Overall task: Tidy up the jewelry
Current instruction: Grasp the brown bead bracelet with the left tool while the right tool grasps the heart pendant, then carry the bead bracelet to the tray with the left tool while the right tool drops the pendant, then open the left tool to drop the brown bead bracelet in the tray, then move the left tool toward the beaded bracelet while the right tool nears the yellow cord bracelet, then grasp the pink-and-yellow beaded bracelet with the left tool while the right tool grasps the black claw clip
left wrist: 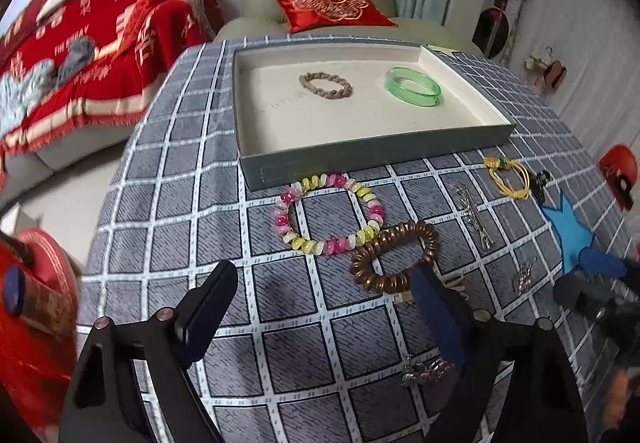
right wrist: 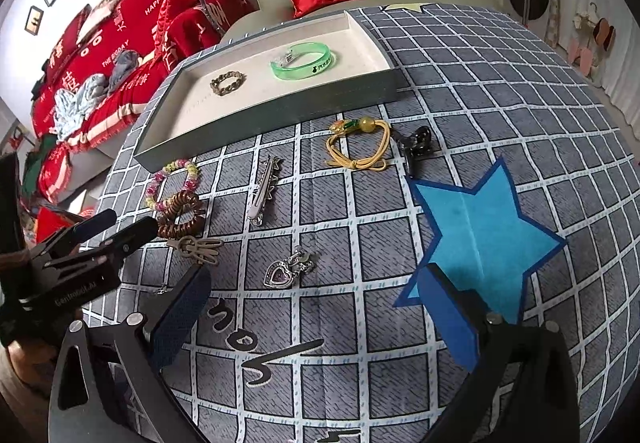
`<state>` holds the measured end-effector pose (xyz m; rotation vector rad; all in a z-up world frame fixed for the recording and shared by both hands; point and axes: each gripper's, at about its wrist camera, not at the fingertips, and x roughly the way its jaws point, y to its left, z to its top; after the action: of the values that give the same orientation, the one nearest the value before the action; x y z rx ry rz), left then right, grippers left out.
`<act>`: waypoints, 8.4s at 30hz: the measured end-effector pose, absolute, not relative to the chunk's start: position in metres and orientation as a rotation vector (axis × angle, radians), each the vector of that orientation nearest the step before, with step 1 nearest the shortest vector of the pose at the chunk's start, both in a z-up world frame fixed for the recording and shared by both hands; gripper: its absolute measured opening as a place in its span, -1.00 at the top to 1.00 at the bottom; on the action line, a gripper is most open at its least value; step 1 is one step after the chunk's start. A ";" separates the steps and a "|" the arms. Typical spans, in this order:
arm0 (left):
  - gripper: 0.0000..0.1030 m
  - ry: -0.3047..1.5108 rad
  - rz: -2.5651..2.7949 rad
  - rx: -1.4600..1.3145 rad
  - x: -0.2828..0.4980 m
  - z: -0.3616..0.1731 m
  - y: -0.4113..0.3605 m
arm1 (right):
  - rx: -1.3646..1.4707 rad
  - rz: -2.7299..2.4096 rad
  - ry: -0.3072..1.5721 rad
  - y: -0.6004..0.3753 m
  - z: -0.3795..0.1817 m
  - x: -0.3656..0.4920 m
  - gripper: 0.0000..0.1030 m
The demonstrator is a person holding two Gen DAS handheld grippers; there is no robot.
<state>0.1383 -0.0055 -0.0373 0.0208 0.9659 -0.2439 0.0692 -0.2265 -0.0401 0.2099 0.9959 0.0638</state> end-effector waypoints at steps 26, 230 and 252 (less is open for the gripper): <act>0.46 1.006 -0.270 0.027 0.145 -0.048 -0.020 | 0.024 0.005 0.993 -0.192 -0.053 0.074 0.61; -0.36 1.007 -0.087 0.003 0.187 -0.055 -0.004 | 0.040 -0.053 0.945 -0.281 -0.045 0.143 0.47; 0.51 0.929 -0.234 -0.093 0.163 -0.017 0.011 | 0.152 0.049 0.886 -0.272 0.004 0.113 0.47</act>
<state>0.1628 0.0114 -0.0172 -0.0927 0.9288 -0.2340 0.1125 -0.2724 0.0036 0.1516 0.8861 0.0493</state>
